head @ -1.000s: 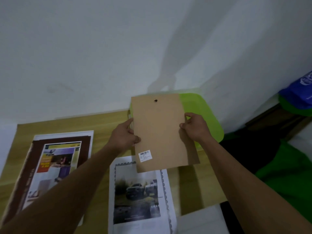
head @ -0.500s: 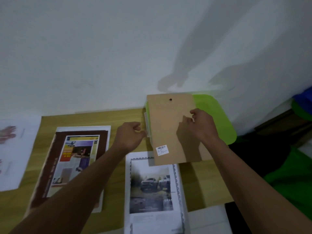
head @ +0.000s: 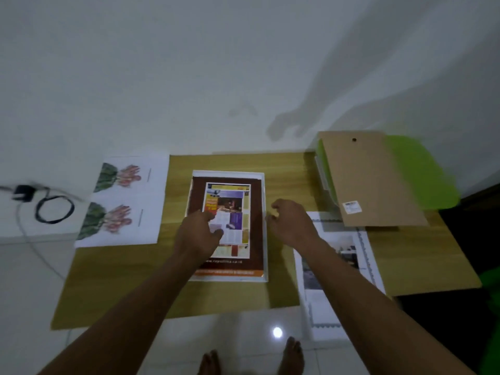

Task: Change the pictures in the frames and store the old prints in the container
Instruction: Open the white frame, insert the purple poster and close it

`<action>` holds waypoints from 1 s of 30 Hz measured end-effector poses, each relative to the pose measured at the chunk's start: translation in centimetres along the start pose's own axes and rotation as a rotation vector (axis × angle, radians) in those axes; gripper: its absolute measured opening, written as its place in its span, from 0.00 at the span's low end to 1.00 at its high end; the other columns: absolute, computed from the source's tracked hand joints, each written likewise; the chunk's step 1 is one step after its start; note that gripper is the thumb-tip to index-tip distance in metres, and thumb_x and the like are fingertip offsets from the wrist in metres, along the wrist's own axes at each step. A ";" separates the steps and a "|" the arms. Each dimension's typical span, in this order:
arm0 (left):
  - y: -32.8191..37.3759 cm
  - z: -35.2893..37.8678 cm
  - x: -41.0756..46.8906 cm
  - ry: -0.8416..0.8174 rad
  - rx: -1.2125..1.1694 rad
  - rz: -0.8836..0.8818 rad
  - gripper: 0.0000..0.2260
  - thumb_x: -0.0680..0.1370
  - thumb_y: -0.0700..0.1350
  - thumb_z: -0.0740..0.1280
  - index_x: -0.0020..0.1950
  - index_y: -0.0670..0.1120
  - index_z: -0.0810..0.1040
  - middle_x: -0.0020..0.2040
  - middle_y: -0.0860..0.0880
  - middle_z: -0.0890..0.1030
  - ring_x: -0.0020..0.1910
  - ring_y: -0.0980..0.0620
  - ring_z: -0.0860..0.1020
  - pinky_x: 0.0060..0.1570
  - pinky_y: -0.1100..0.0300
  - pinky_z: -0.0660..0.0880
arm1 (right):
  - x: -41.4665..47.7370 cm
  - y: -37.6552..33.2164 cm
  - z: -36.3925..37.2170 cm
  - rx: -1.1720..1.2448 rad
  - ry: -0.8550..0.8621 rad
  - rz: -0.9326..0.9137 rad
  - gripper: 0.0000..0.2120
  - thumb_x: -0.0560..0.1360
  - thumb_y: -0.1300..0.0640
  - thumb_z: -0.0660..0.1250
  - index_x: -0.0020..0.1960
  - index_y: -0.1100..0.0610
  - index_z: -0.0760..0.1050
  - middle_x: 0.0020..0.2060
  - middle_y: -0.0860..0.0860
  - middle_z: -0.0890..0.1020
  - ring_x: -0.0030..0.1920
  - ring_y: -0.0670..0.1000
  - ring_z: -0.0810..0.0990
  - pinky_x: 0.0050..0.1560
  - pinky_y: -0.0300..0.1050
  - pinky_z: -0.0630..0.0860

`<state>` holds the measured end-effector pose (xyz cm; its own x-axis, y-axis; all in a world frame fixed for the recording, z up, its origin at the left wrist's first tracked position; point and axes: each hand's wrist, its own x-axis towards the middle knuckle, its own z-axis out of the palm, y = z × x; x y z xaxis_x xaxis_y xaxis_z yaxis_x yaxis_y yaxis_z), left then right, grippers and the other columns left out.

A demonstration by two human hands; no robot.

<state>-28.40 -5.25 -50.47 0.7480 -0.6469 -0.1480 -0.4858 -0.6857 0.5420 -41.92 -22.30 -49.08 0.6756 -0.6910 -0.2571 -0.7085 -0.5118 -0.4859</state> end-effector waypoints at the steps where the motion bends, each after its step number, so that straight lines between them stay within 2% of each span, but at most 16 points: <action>1: -1.2 -0.2 -0.5 0.003 0.011 0.018 0.20 0.72 0.49 0.73 0.62 0.43 0.79 0.57 0.44 0.81 0.55 0.44 0.79 0.53 0.55 0.74 | -0.3 -0.6 1.5 -0.014 -0.030 0.008 0.16 0.77 0.52 0.66 0.63 0.58 0.76 0.60 0.55 0.78 0.61 0.56 0.77 0.59 0.49 0.76; 3: -3.1 -0.3 -1.3 0.008 0.005 0.070 0.18 0.72 0.47 0.73 0.61 0.45 0.79 0.54 0.43 0.81 0.52 0.44 0.79 0.47 0.57 0.74 | -1.1 -1.5 4.3 -0.032 -0.076 0.041 0.13 0.76 0.53 0.66 0.59 0.56 0.77 0.57 0.54 0.76 0.58 0.57 0.78 0.57 0.51 0.78; 5: -4.5 -0.2 -1.9 -0.001 0.012 0.083 0.20 0.71 0.46 0.74 0.62 0.44 0.77 0.53 0.42 0.80 0.50 0.43 0.79 0.46 0.57 0.74 | -1.7 -1.8 6.5 -0.071 -0.084 0.076 0.13 0.77 0.54 0.67 0.60 0.55 0.76 0.58 0.54 0.74 0.60 0.57 0.75 0.59 0.52 0.76; 8: -5.8 0.5 -2.4 -0.025 -0.006 0.067 0.23 0.71 0.43 0.75 0.64 0.40 0.76 0.55 0.42 0.79 0.52 0.44 0.80 0.47 0.61 0.73 | -2.3 -2.0 8.6 -0.129 -0.030 0.083 0.20 0.77 0.52 0.67 0.67 0.56 0.70 0.64 0.55 0.70 0.66 0.56 0.69 0.64 0.52 0.73; 12: -6.6 1.2 -2.2 0.004 0.044 0.090 0.24 0.69 0.43 0.77 0.62 0.38 0.76 0.56 0.40 0.79 0.54 0.43 0.79 0.51 0.54 0.76 | -1.9 -1.8 9.4 -0.147 0.017 0.076 0.27 0.76 0.50 0.69 0.70 0.59 0.65 0.67 0.56 0.68 0.67 0.57 0.67 0.64 0.52 0.73; 18: -8.0 2.0 -1.6 -0.004 0.160 0.076 0.29 0.68 0.48 0.78 0.64 0.39 0.73 0.63 0.41 0.74 0.60 0.43 0.75 0.54 0.52 0.77 | -0.8 -2.3 9.3 -0.097 0.001 0.091 0.29 0.73 0.52 0.72 0.68 0.60 0.65 0.64 0.57 0.67 0.66 0.58 0.66 0.64 0.54 0.73; 23: -8.6 2.0 -1.3 -0.012 0.162 0.061 0.31 0.71 0.52 0.75 0.70 0.45 0.70 0.69 0.43 0.69 0.67 0.44 0.69 0.59 0.48 0.74 | -0.1 -2.1 9.3 -0.056 0.019 0.085 0.25 0.73 0.53 0.73 0.65 0.59 0.68 0.64 0.56 0.67 0.67 0.57 0.66 0.64 0.53 0.72; 26: -9.0 2.2 -1.1 -0.007 0.115 0.046 0.29 0.72 0.51 0.74 0.69 0.46 0.70 0.68 0.44 0.69 0.64 0.45 0.72 0.57 0.49 0.76 | 0.1 -2.0 9.5 -0.004 0.064 0.081 0.21 0.75 0.49 0.70 0.63 0.58 0.71 0.63 0.55 0.68 0.66 0.56 0.67 0.64 0.51 0.72; 30: -8.9 2.2 -0.4 -0.001 0.092 0.028 0.29 0.72 0.50 0.74 0.70 0.45 0.69 0.67 0.44 0.70 0.62 0.45 0.74 0.55 0.49 0.76 | 0.2 -2.2 9.8 0.001 0.097 0.094 0.21 0.75 0.48 0.70 0.62 0.59 0.73 0.63 0.55 0.68 0.64 0.55 0.67 0.64 0.50 0.73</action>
<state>-25.36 0.39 -57.01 0.7331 -0.6668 -0.1342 -0.5464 -0.6948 0.4676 -38.23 -16.32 -56.28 0.5831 -0.7821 -0.2198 -0.7678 -0.4420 -0.4638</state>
